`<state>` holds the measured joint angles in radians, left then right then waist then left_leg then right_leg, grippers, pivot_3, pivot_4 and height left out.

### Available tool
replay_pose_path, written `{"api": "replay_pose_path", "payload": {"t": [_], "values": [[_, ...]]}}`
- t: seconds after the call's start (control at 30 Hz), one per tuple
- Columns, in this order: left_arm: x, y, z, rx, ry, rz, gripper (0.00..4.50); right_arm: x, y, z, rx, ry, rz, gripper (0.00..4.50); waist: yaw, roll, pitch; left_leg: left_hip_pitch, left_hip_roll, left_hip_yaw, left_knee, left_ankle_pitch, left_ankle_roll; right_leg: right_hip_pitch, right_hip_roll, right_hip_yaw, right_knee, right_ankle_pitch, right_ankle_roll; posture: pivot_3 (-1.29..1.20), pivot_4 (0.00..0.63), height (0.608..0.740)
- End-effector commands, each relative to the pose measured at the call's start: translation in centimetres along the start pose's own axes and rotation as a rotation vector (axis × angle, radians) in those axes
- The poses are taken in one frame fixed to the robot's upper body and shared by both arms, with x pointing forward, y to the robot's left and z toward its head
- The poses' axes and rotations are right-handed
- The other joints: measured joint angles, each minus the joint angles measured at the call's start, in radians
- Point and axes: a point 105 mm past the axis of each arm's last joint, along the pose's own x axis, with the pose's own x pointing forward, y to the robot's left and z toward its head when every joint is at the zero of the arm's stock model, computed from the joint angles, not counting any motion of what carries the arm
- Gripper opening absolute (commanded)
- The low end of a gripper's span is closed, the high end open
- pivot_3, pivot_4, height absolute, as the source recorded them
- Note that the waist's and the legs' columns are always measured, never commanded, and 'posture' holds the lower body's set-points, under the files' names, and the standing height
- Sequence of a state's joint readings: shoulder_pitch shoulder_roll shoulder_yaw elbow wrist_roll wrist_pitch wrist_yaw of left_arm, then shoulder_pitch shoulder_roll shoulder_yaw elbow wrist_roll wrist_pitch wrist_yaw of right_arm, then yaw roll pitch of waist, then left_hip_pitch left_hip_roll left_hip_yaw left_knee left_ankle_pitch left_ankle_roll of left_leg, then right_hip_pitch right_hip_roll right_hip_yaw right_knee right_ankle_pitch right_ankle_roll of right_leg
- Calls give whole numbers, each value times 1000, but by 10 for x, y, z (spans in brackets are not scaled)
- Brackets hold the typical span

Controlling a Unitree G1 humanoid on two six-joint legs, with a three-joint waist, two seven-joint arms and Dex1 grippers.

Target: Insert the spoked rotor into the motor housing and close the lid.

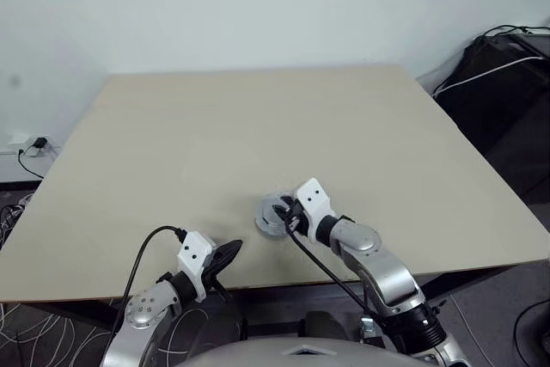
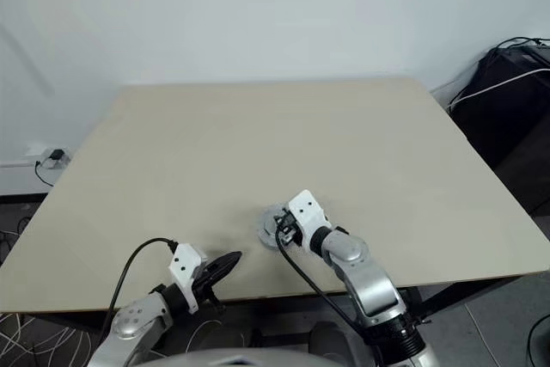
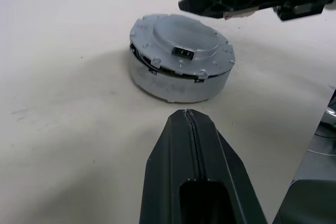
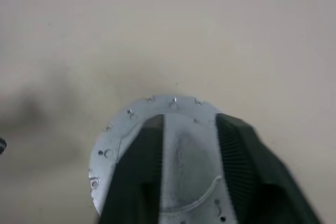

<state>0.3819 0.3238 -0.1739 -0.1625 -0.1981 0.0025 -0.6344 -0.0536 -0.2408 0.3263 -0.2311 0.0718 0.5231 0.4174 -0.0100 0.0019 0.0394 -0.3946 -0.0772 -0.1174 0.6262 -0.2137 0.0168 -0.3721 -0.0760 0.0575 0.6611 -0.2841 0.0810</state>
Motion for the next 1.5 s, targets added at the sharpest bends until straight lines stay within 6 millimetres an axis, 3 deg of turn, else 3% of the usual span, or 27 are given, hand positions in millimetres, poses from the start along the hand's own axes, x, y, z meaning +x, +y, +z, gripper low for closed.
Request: {"api": "replay_pose_path", "payload": {"t": [0.03, 0.2, 0.8, 0.9, 0.97, 1.23, 1.5], "values": [[2, 2, 8, 31, -33, -7, 0, 1, 0, 12, -30, -46, -9, 2932, 0, 0, 0, 0, 0, 0, 0, 0, 0, 0, 0, 0, 0, 0, 0, 0, 0, 740], [1, 3, 6, 32, -33, -7, 0, 5, 5, 5, -17, -27, 6, 4455, 0, 0, 0, 0, 0, 0, 0, 0, 0, 0, 0, 0, 0, 0, 0, 0, 0, 740], [0, 4, 1, 32, -36, 1, 0, 16, 11, -17, -1, 46, 16, 4455, -1, 1, -2, 0, 0, 0, 0, 0, 0, 0, 0, 0, 0, 0, 0, 0, 0, 740], [-1, 4, 1, 32, -35, 3, 0, 16, 8, -13, 15, 31, -3, 3860, 0, 2, -2, 0, 0, 0, 0, 0, 0, 0, 0, 0, 0, 0, 0, 0, 0, 740], [-1, 4, 0, 32, -34, 3, 0, 16, 7, -10, 29, 20, -12, 3220, -1, 2, -2, 0, 0, 0, 0, 0, 0, 0, 0, 0, 0, 0, 0, 0, 0, 740], [-1, 3, 1, 30, -36, -1, 0, 14, 1, 0, 75, -6, -34, 3189, 0, 2, -2, 0, 0, 0, 0, 0, 0, 0, 0, 0, 1, 0, 0, 0, 0, 740], [1, 2, 6, 32, -44, 0, 0, 16, 3, -3, 6, 27, -37, 3189, 0, 2, -2, 0, 0, 0, 0, 0, 0, 0, 0, 0, 1, 0, 0, 0, 0, 740]]}}
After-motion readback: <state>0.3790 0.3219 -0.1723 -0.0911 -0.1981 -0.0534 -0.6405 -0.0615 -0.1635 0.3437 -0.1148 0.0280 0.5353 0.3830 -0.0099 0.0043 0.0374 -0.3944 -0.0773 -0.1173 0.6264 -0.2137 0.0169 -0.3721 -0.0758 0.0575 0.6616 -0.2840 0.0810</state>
